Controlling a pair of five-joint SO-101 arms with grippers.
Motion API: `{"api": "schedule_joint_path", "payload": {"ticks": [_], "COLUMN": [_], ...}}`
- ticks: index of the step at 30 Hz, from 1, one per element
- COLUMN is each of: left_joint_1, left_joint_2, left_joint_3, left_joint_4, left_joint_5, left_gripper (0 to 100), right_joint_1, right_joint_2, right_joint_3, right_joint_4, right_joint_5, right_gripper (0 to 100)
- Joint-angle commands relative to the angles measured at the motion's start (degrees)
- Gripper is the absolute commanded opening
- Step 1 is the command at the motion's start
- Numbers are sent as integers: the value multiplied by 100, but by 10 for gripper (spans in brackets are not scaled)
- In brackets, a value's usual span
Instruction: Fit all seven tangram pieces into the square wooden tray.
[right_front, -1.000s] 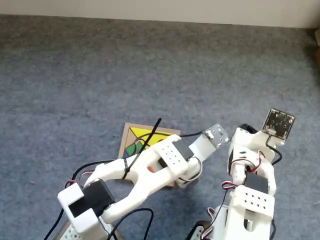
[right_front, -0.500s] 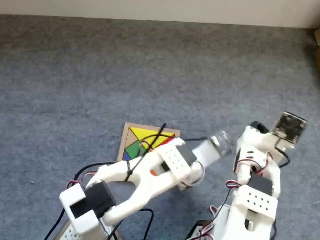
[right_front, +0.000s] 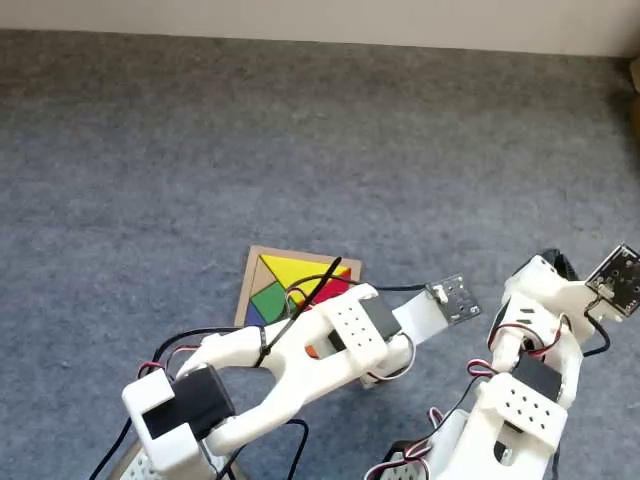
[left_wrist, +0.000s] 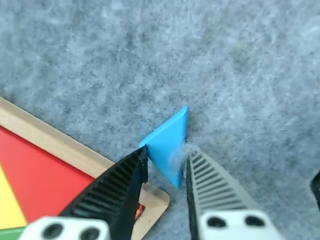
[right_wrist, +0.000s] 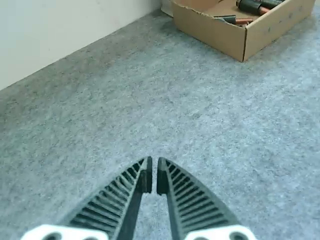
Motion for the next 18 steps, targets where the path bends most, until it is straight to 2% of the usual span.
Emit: {"api": "schedule_joint_path", "payload": {"ticks": [1,7,18], "left_joint_1": [84,31,-488], "left_joint_2": [-31,-321,-1956], "left_joint_3": [-189,-242,-207], "left_joint_4": [-9,88,1046], "left_joint_5": [-44,-53,-62], "left_gripper": [120,119,119], "right_joint_1": [75,75,75], "right_joint_2": [-154,-154,-154], "right_joint_3": [-84,-66,-57], "right_joint_4": [-136,-136,-136], "right_joint_5": [-44,-44,-44], "right_gripper": [34,34,34]}}
